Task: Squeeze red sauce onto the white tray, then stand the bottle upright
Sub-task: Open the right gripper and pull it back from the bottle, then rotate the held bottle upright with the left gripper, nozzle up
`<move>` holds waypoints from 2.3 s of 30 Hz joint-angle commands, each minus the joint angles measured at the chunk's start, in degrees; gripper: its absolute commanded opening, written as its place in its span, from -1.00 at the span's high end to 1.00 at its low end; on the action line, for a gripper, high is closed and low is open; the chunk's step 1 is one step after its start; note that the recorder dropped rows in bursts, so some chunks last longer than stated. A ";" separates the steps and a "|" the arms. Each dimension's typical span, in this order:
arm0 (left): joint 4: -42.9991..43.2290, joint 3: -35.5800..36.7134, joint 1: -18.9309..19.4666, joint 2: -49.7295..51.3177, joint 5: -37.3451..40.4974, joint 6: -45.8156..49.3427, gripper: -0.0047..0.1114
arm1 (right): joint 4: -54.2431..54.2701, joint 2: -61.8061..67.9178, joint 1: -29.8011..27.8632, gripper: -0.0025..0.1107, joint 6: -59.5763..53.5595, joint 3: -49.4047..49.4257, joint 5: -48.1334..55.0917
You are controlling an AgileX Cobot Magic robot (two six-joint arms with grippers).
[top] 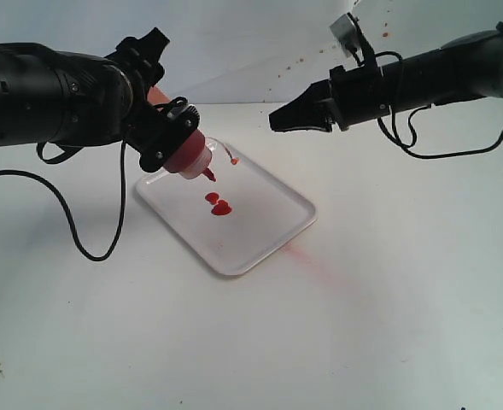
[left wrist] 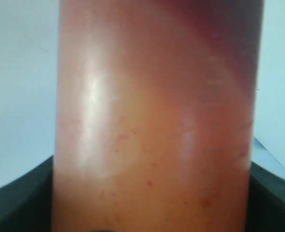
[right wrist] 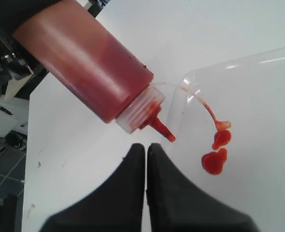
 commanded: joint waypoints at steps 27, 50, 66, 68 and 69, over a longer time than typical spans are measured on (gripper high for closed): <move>-3.87 -0.52 -0.27 -0.91 -0.69 -1.20 0.92 | 25.61 -40.12 6.20 0.96 -50.55 51.01 -44.49; -15.09 -0.52 -0.17 -0.91 -1.19 -1.60 0.92 | 25.61 -84.69 21.97 0.96 -40.07 61.24 -82.44; -20.15 -0.52 -0.06 -0.91 -2.87 -5.46 0.92 | 24.94 -85.73 22.74 0.96 -40.07 61.24 -84.89; -20.15 -0.52 -0.06 -0.91 -3.01 -6.05 0.92 | 24.94 -85.73 22.74 0.96 -40.07 61.24 -84.89; -20.37 -0.52 -0.06 -0.91 -3.01 -6.19 0.92 | 24.94 -85.73 22.74 0.96 -40.07 61.24 -85.17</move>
